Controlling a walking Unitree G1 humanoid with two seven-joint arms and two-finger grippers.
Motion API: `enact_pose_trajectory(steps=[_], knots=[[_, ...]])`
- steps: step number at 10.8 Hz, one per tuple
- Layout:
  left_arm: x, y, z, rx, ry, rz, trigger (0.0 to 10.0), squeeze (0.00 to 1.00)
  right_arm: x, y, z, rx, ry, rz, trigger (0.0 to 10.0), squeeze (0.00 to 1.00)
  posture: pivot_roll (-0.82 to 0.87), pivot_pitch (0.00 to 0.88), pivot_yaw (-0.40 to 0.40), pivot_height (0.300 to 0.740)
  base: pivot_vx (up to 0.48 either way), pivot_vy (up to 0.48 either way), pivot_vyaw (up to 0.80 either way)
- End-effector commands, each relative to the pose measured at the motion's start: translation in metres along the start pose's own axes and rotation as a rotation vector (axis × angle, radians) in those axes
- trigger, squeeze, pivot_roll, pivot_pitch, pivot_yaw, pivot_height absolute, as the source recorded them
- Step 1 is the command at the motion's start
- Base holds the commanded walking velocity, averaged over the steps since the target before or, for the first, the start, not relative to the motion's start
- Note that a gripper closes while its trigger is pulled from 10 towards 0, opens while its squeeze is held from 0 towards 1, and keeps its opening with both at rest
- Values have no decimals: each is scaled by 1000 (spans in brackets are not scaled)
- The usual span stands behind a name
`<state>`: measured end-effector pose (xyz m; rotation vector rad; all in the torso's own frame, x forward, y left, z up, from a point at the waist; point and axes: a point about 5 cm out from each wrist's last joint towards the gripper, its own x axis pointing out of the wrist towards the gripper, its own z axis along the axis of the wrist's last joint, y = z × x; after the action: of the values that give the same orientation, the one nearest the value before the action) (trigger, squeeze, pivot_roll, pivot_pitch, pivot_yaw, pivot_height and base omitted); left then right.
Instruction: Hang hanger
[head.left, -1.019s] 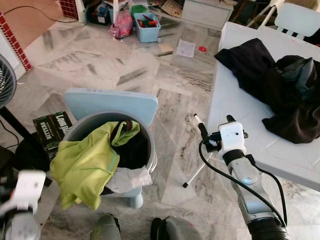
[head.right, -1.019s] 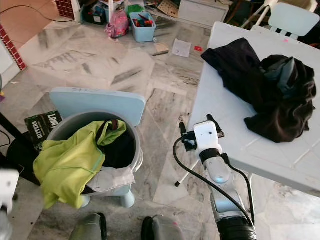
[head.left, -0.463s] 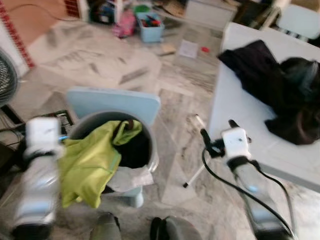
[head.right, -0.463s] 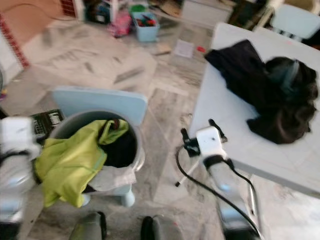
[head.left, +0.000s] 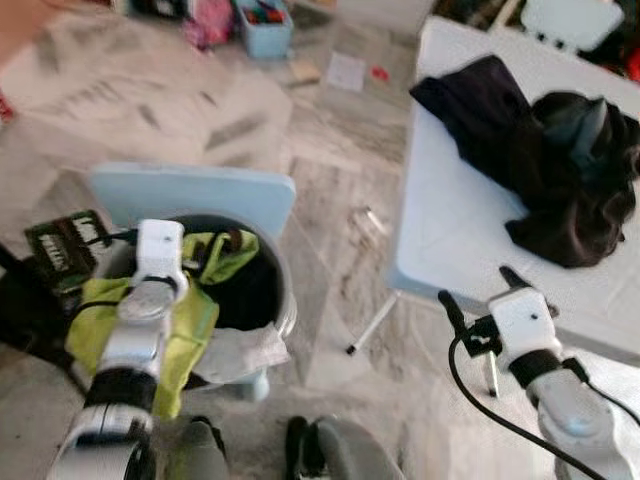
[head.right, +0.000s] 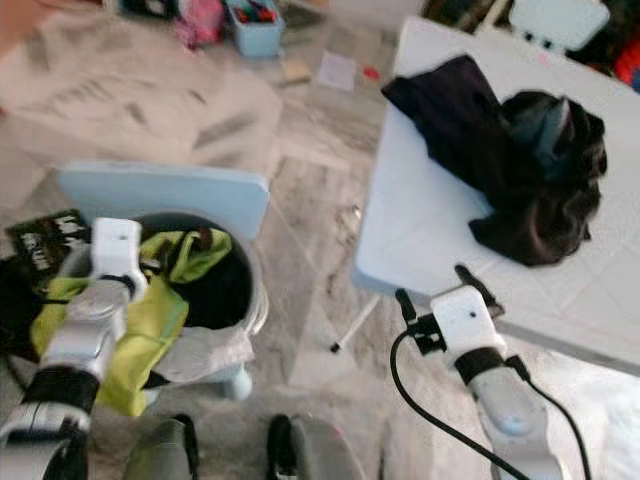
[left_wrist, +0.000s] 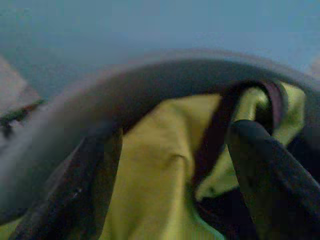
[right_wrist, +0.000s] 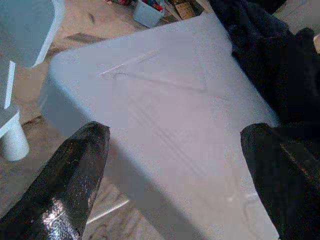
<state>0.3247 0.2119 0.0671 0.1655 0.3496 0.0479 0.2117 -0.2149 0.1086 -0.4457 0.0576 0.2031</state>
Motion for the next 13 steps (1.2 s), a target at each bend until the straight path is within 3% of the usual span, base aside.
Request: enact_pose_trajectory(steps=[1, 4, 5, 7, 13], knots=[[2, -9, -11, -1, 69, -66, 10000, 0, -5, -6, 5, -33, 1, 7, 10000, 0, -247, 253, -199, 740, 0, 0, 0], [7, -15, -35, 26, 207, -116, 9961, 0, -16, -7, 8, -49, 31, 28, 10000, 0, -264, 255, -200, 740, 0, 0, 0], [6, -15, -43, 55, 231, -113, 0, 0, -15, -7, 9, -59, 35, 30, 10000, 0, -272, 252, -199, 740, 0, 0, 0], [7, -8, -42, 43, 225, -81, 0, 0, -14, -9, 9, -64, 41, 27, 10000, 0, -270, 247, -197, 740, 0, 0, 0], [9, 9, -35, -7, 157, 0, 0, 0, -5, 6, 24, 110, -32, 177, 10000, 0, -254, 223, -198, 740, 0, 0, 0]])
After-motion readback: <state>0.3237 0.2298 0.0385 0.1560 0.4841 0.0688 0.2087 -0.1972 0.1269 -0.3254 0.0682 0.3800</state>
